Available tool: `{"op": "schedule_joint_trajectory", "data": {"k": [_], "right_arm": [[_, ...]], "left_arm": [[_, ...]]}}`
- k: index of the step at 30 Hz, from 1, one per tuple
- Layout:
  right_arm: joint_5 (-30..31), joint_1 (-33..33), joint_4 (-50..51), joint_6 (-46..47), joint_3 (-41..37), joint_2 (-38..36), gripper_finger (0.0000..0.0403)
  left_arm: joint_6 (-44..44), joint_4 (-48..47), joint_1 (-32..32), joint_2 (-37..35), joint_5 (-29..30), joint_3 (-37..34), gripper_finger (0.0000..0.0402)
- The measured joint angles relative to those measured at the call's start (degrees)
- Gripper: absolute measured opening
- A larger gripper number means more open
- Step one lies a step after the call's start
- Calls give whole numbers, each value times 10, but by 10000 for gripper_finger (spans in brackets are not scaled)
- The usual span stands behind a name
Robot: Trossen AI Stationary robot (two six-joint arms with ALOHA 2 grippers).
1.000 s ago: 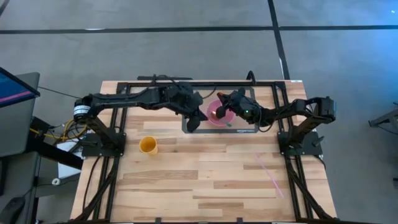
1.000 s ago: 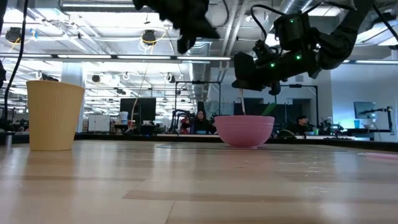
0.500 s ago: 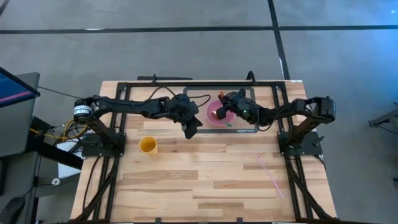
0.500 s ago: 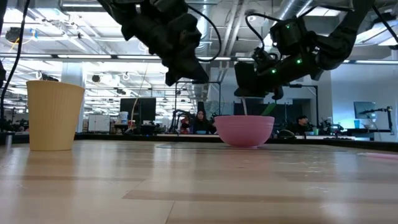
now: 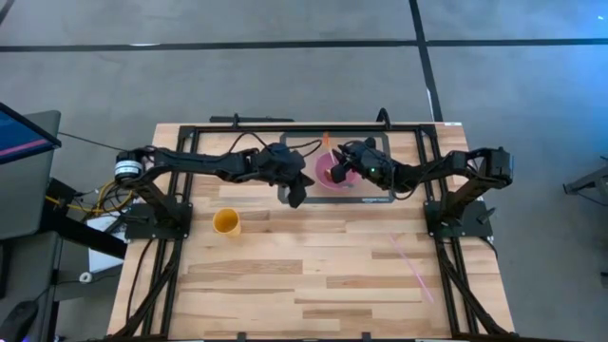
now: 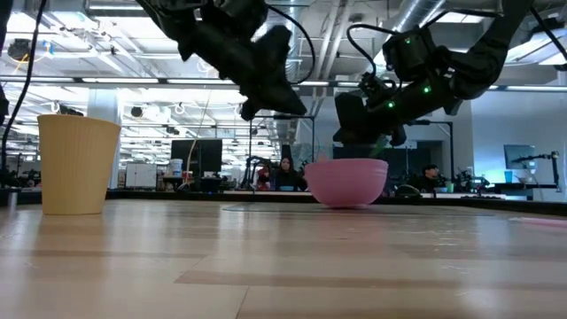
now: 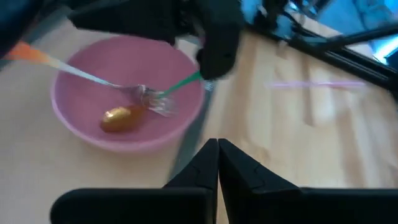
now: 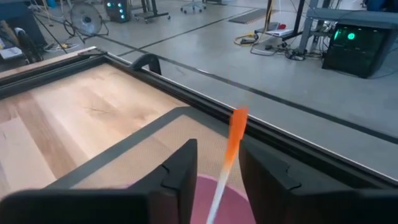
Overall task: Pick & Place Utensil
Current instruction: Put the orange fork into the pink bowl, then put the yellow cup on the transparent tablemat to the top left of the pink bowl
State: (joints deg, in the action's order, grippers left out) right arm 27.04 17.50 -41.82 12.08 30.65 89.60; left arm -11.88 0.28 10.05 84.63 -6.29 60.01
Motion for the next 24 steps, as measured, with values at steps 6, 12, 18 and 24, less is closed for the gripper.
{"op": "schedule_joint_trajectory", "data": {"k": [6,12,18,24], "right_arm": [[0,0,19,0,0,0,127],[0,0,39,0,0,7,126],[0,0,42,0,0,7,123],[0,0,45,0,0,7,123]], "left_arm": [[10,103,0,83,8,0,6],[-3,178,0,162,5,-1,5],[-8,180,-1,167,5,0,6],[-9,184,-7,135,6,0,7]]}}
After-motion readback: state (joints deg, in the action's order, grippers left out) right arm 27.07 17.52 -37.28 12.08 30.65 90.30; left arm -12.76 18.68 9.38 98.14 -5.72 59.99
